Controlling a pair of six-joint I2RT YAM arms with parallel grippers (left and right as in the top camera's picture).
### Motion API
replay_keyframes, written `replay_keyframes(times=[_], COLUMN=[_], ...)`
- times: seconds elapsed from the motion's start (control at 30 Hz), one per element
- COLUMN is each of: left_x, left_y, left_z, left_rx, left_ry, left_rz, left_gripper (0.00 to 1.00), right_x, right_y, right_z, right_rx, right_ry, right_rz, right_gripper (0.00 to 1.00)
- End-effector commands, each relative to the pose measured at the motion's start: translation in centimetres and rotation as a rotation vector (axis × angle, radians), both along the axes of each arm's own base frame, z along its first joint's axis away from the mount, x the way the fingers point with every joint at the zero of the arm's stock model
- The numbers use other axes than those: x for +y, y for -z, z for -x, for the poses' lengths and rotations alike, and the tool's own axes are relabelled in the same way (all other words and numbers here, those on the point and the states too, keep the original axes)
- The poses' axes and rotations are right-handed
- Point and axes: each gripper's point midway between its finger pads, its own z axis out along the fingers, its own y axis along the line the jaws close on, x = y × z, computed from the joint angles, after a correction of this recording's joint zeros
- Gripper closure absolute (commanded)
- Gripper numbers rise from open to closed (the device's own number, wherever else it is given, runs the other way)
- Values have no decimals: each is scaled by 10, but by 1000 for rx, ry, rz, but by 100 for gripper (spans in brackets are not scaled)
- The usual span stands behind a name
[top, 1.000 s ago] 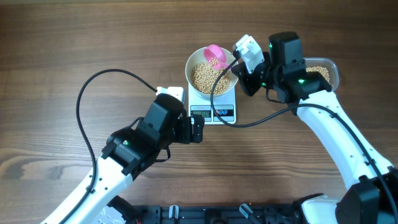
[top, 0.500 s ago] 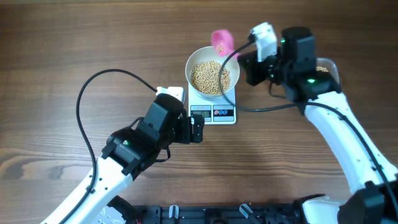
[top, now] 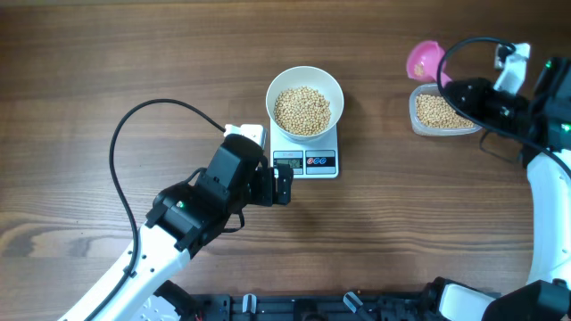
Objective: Scoop item into bowl and weigh 150g on scale
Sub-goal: 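Carry the scoop back over the tub with the right gripper, then raise the scoop and bring it back over the bowl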
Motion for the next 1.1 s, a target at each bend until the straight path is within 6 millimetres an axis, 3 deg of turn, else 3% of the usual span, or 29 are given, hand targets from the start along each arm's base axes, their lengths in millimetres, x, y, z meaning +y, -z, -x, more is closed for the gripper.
replay_keyframes(times=[0.0,0.07,0.2,0.4,0.53,0.73,0.83,1.07], left_x=[-3,-3,-3,-3,-3,-3,-3,-3], left_y=[-2,-2,-2,-2,-2,-2,-2,-2], left_z=[0,0,0,0,0,0,0,0], left_rx=[0,0,0,0,0,0,0,0], left_ry=[4,4,4,4,4,4,4,4], left_rz=[10,10,10,10,10,10,10,10], left_gripper=[0,0,0,0,0,0,0,0], right_x=[-24,-42,-73,-65,-65,-53,-52,-51], right_y=[17,31,39,46,43,66,67,81], right_z=[13,22,28,23,17,14,6,12], right_rx=[46,114,180,157,173,205,203,246], right_ry=[1,34,120,-57,-36,-86,-5,-1], right_rz=[227,340,501,697,846,781,713,692], right_gripper=[96,96,96,96,96,96,96,96])
